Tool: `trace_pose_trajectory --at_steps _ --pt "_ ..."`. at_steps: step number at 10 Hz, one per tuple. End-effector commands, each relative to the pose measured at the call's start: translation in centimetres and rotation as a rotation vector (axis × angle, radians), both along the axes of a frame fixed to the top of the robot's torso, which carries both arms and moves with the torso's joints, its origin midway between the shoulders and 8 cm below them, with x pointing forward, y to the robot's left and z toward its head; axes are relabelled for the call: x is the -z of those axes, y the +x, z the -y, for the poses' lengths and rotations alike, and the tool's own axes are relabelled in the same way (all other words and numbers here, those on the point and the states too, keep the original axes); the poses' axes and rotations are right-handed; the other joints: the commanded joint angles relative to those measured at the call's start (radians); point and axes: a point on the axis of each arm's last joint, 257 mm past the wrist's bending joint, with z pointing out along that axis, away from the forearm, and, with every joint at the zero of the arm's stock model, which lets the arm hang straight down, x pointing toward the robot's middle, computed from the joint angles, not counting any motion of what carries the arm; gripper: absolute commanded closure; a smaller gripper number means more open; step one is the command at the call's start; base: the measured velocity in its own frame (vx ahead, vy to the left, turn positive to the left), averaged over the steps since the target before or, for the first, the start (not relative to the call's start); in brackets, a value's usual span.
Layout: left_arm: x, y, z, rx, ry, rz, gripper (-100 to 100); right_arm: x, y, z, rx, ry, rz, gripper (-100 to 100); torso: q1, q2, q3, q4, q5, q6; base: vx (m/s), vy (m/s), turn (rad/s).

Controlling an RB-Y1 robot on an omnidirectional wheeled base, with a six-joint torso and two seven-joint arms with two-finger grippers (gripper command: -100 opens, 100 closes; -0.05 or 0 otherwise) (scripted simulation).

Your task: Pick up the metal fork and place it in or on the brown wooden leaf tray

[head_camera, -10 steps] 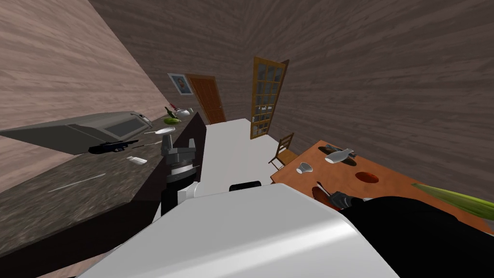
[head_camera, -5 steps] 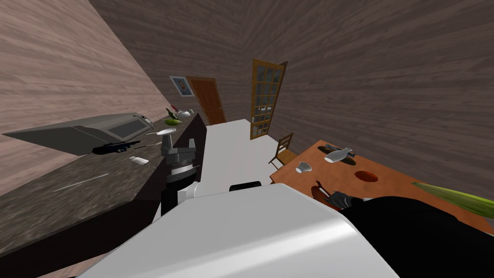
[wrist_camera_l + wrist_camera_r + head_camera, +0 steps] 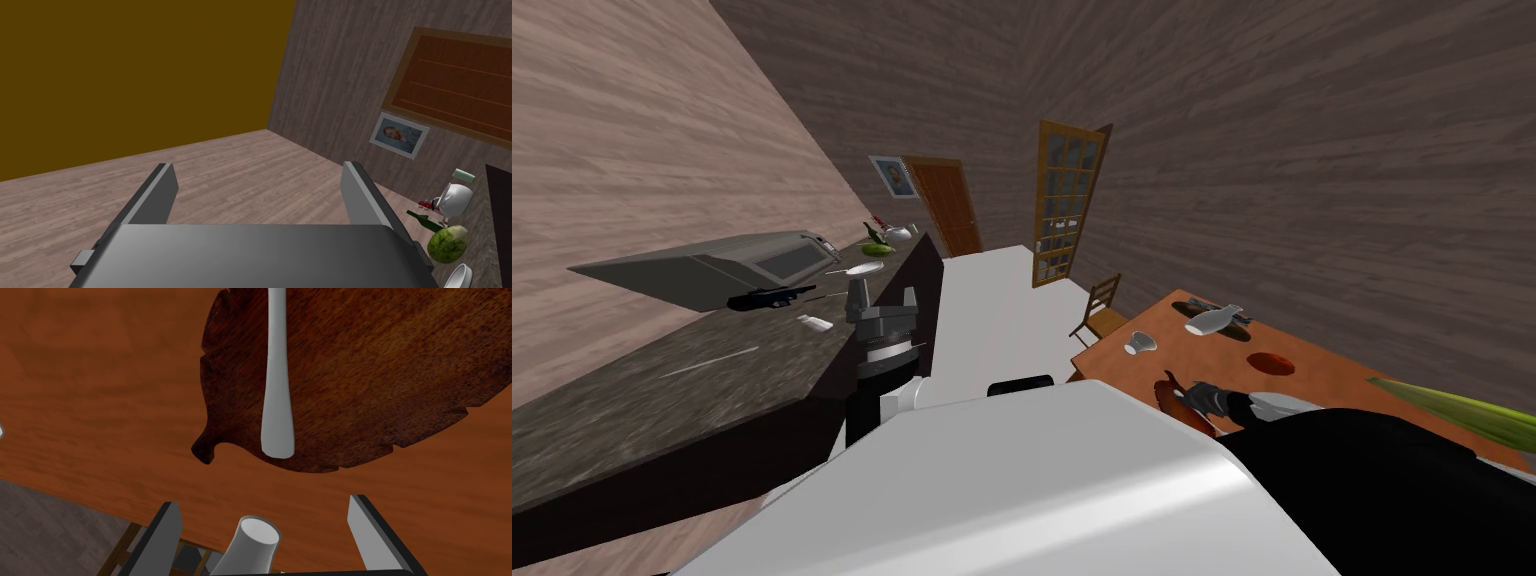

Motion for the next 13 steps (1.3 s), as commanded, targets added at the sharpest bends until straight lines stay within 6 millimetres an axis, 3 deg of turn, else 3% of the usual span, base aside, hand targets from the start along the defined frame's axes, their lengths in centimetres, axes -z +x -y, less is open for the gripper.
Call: trace_pose_trajectory --at_steps 1,3,4,7,8,11,13 --pt "0.0 0.0 0.0 0.0 0.0 0.0 0 -0.4 0.9 0.5 0.013 0.005 0.014 -100 0.0 0.0 0.0 0.0 0.0 0.0 -0.107 0.016 0.065" --pt "0.0 0.0 0.0 0.0 0.0 0.0 0 -0.2 0.5 0.5 -0.02 -0.008 -0.015 -100 -0.001 -0.001 0.0 0.0 0.0 0.001 -0.029 -0.003 -0.009" --pt "0.0 0.0 0.0 0.0 0.0 0.0 0 -1.0 2.7 1.1 0.016 0.008 0.03 -100 -0.001 -0.004 -0.002 -0.001 0.0 0.001 -0.083 0.004 0.082" --pt "0.0 0.0 0.0 0.0 0.0 0.0 0 -0.8 2.5 1.2 -0.024 -0.011 -0.006 -100 -0.001 -0.002 -0.001 0.0 0.0 0.001 -0.049 0.008 0.015" --pt "0.0 0.0 0.0 0.0 0.0 0.0 0 -1.6 4.8 1.6 0.01 0.006 0.038 -100 -0.001 -0.003 -0.002 -0.001 0.0 0.001 -0.087 0.011 0.08" --pt "0.0 0.0 0.0 0.0 0.0 0.0 0 -1.4 4.3 1.7 -0.021 -0.013 -0.001 -100 -0.001 -0.001 -0.001 0.0 0.0 0.001 -0.052 0.008 0.014" --pt "0.0 0.0 0.0 0.0 0.0 0.0 0 -2.2 6.4 2.1 0.015 0.002 0.03 -100 -0.001 -0.001 -0.001 0.0 0.0 0.0 -0.087 0.008 0.076"
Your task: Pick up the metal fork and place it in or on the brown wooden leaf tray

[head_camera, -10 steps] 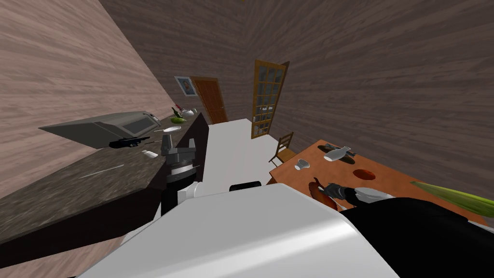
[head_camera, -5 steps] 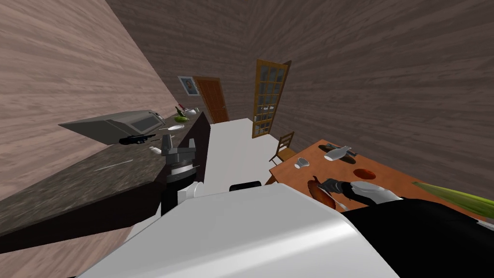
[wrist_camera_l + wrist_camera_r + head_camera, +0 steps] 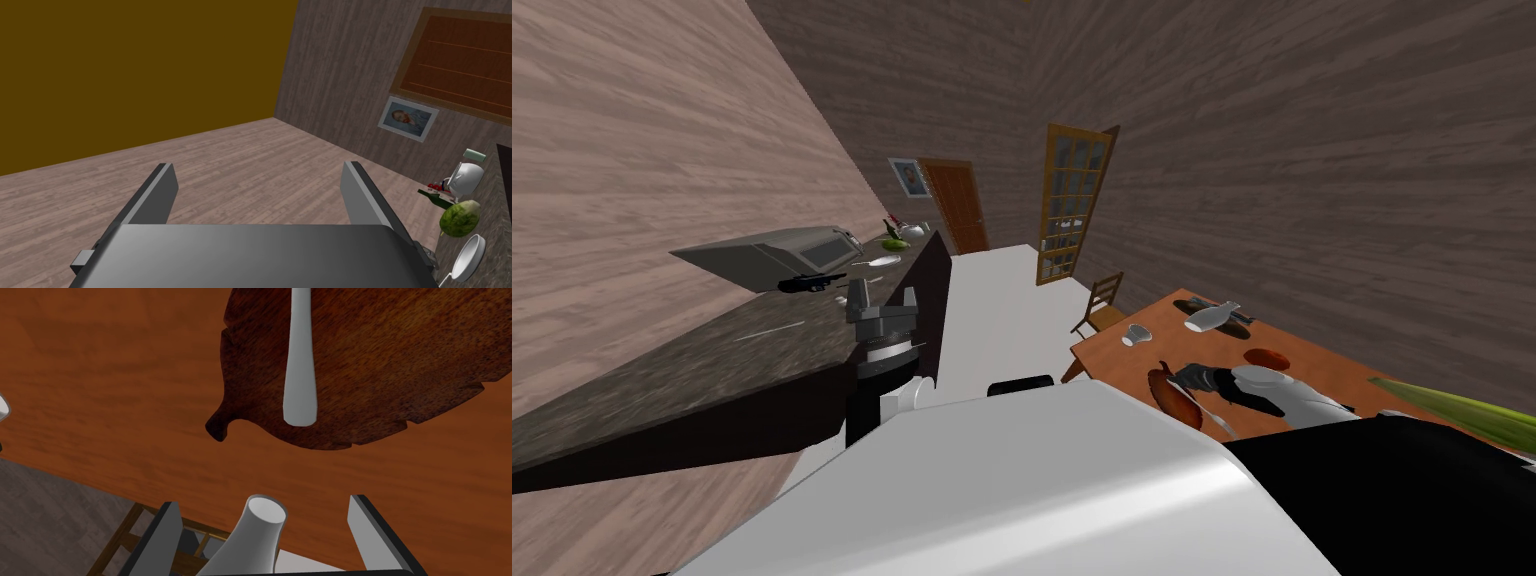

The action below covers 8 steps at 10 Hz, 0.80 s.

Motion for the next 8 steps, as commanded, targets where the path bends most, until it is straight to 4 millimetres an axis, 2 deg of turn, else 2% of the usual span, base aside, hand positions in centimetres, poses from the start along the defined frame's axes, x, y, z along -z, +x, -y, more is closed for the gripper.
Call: trace_pose_trajectory --at_steps 1,2,3,6,7,8 --pt "0.0 0.0 0.0 0.0 0.0 0.0 0 0.0 0.2 0.2 -0.012 -0.009 -0.017 -100 0.0 0.0 0.0 0.0 0.0 0.0 -0.055 0.006 -0.013" --pt "0.0 0.0 0.0 0.0 0.0 0.0 0 0.1 0.0 0.2 -0.021 -0.015 -0.028 -100 0.0 -0.001 -0.001 0.0 0.0 0.0 -0.014 0.005 -0.015" --pt "0.0 0.0 0.0 0.0 0.0 0.0 0 -0.6 1.7 0.5 0.024 0.009 0.008 -100 0.0 -0.003 -0.002 -0.001 0.0 0.0 -0.085 0.013 0.08" --pt "0.0 0.0 0.0 0.0 0.0 0.0 0 -0.5 1.3 0.7 -0.005 -0.015 -0.032 -100 0.0 -0.002 -0.001 0.0 0.0 0.0 -0.05 0.008 0.015" --pt "0.0 0.0 0.0 0.0 0.0 0.0 0 -1.1 2.7 0.9 0.049 0.013 0.0 -100 0.0 -0.004 -0.002 -0.001 0.0 0.0 -0.076 0.027 0.118" --pt "0.0 0.0 0.0 0.0 0.0 0.0 0 -1.2 3.0 1.0 0.037 0.005 -0.008 -100 0.001 -0.002 -0.001 0.0 0.0 -0.001 -0.091 0.018 0.044"
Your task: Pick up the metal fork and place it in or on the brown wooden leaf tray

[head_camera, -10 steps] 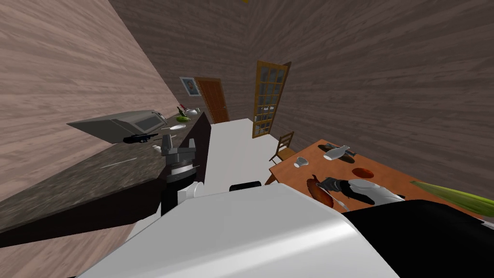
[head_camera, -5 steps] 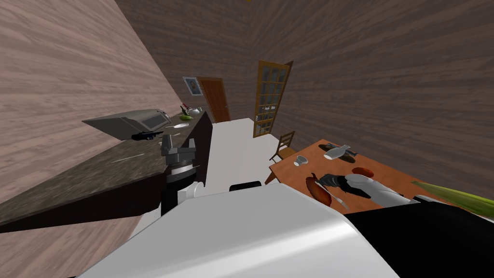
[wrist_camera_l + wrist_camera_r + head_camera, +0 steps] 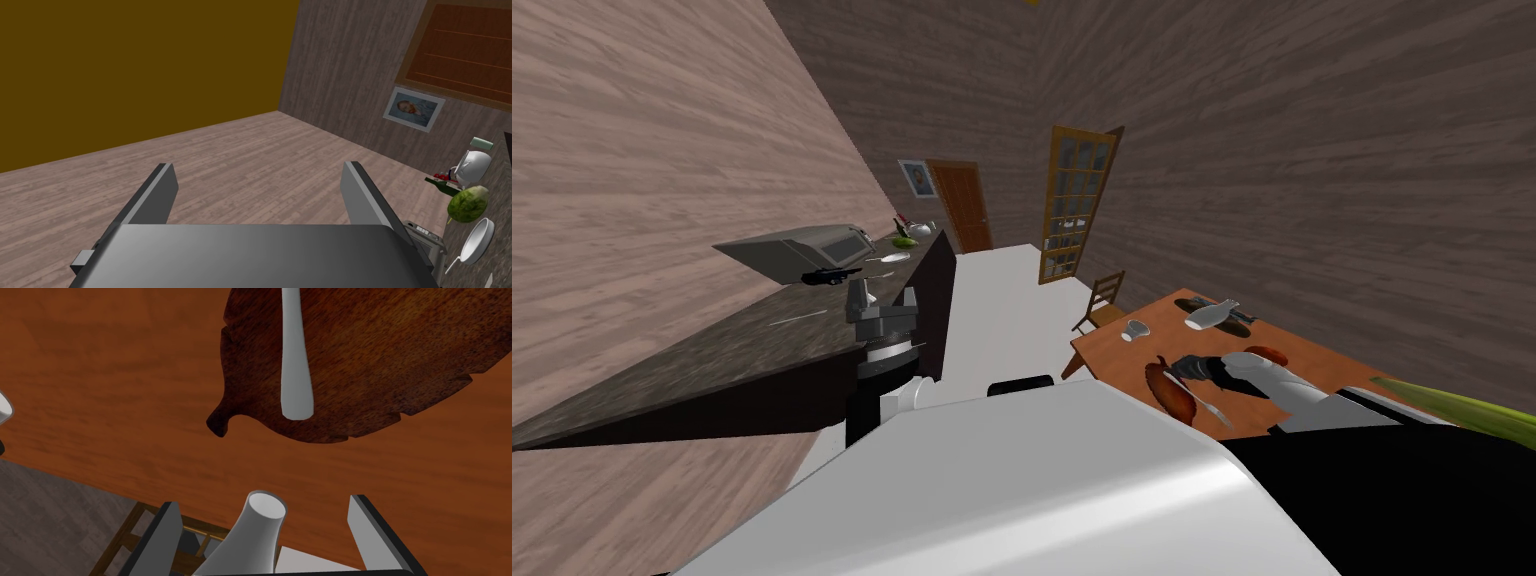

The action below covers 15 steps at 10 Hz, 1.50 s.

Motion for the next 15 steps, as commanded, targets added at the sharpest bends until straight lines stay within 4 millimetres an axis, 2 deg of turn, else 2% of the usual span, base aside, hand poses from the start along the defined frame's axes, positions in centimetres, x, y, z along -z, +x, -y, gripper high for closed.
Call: trace_pose_trajectory --at_steps 1,2,3,6,7,10,11,15 --pt "0.0 0.0 0.0 0.0 0.0 0.0 0 -0.1 -0.1 0.1 -0.01 -0.011 -0.021 -100 0.0 0.0 0.0 0.0 0.0 0.0 -0.049 0.0 -0.03" --pt "0.0 0.0 0.0 0.0 0.0 0.0 0 -0.1 -0.3 0.2 -0.018 -0.018 -0.032 -100 -0.001 -0.001 0.0 0.0 0.0 0.0 -0.017 -0.003 -0.012" --pt "0.0 0.0 0.0 0.0 0.0 0.0 0 -0.8 1.5 0.1 0.025 0.01 0.004 -100 -0.001 -0.003 -0.001 -0.001 0.0 0.0 -0.097 0.011 0.094" --pt "0.0 0.0 0.0 0.0 0.0 0.0 0 -0.6 0.6 0.6 0.011 -0.014 -0.043 -100 0.0 -0.001 -0.001 0.0 0.0 0.0 -0.05 0.012 0.012" --pt "0.0 0.0 0.0 0.0 0.0 0.0 0 -1.2 2.3 0.4 0.056 0.016 -0.01 -100 -0.001 -0.003 -0.002 -0.001 0.0 0.0 -0.075 0.026 0.073" --pt "0.0 0.0 0.0 0.0 0.0 0.0 0 -1.1 1.3 0.9 0.045 -0.008 -0.056 -100 -0.001 -0.001 0.0 0.0 0.0 0.0 -0.055 0.008 0.018" --pt "0.0 0.0 0.0 0.0 0.0 0.0 0 -1.5 2.8 0.5 0.093 0.027 -0.025 -100 -0.001 -0.003 -0.002 -0.001 0.0 0.0 -0.075 0.022 0.076" --pt "0.0 0.0 0.0 0.0 0.0 0.0 0 -1.5 1.9 1.0 0.087 0.004 -0.066 -100 -0.002 -0.003 -0.002 -0.001 0.0 0.0 -0.041 0.006 0.012"
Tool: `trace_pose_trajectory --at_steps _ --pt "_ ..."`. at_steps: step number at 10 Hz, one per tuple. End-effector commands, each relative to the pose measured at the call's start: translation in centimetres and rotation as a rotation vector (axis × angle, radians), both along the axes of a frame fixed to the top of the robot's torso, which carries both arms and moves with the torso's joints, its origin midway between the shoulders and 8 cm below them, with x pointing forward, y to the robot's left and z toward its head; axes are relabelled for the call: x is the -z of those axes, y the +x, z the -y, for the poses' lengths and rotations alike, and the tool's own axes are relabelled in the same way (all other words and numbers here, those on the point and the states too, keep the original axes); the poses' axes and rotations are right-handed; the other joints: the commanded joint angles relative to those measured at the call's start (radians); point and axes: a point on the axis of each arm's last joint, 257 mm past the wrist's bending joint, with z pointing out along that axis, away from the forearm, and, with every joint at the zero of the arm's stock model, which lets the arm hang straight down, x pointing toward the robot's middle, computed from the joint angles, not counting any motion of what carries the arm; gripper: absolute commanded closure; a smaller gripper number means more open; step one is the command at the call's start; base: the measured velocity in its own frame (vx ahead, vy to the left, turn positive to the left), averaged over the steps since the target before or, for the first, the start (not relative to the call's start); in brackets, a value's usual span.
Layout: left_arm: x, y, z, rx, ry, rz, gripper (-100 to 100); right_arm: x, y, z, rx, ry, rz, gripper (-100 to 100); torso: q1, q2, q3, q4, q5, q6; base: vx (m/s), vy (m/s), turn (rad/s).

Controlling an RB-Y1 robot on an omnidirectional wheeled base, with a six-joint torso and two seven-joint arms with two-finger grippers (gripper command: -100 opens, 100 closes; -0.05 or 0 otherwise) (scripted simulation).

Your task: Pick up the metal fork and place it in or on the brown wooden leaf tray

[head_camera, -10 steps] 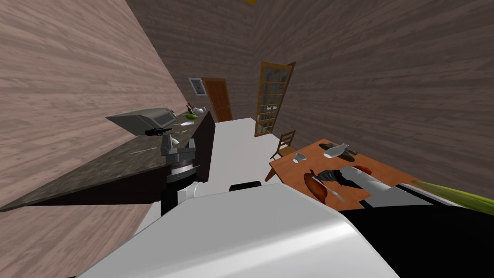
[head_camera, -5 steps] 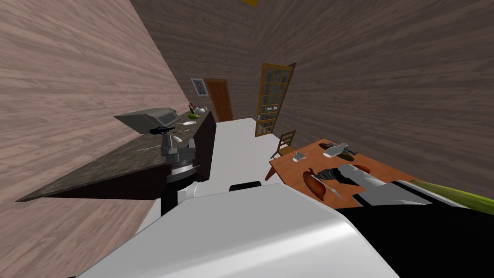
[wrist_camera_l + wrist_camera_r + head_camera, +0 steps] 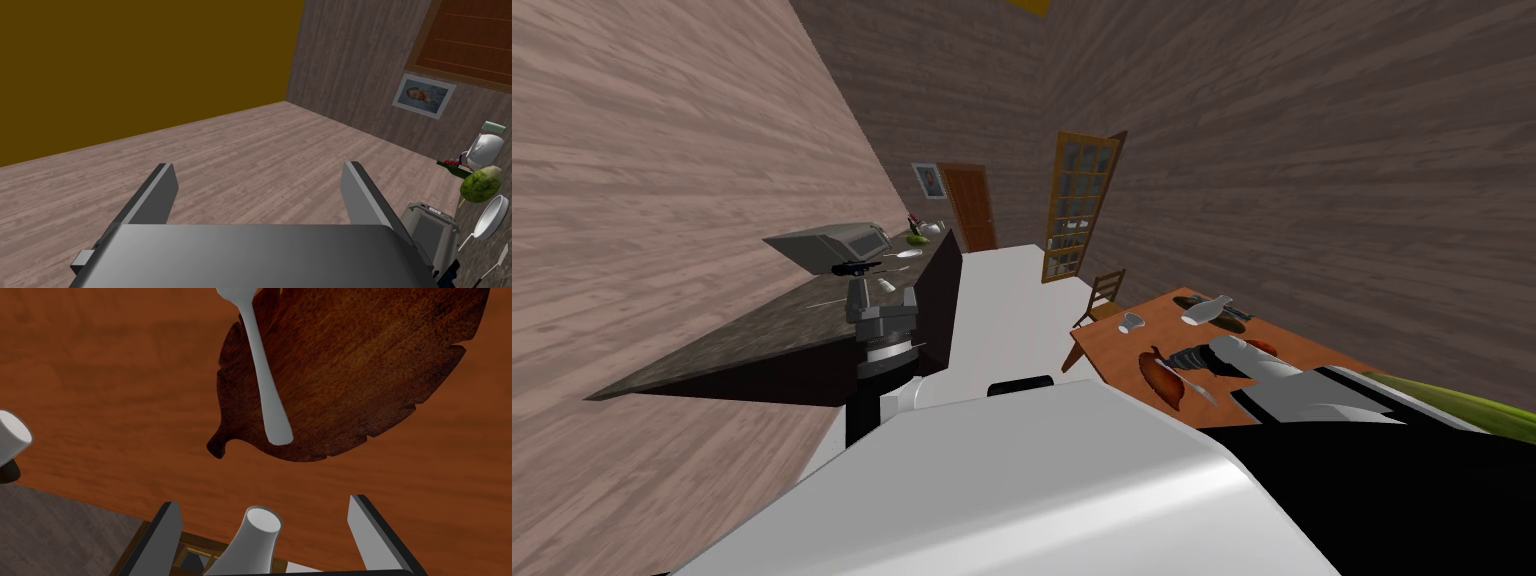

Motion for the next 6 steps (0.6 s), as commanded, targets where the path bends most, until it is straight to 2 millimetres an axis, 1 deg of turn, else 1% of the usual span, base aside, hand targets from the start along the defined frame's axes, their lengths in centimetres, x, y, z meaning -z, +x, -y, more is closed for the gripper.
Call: trace_pose_trajectory --at_steps 1,6 --pt "0.0 0.0 0.0 0.0 0.0 0.0 0 0.0 0.0 0.0 0.0 0.0 0.0 0 0.0 0.0 0.0 0.0 0.0 0.0 0.0 0.0 0.0" --pt "0.0 0.0 0.0 0.0 0.0 0.0 0 0.0 0.0 0.0 0.0 0.0 0.0 0 0.0 -0.001 0.0 0.0 0.0 0.0 0.0 0.0 0.0"
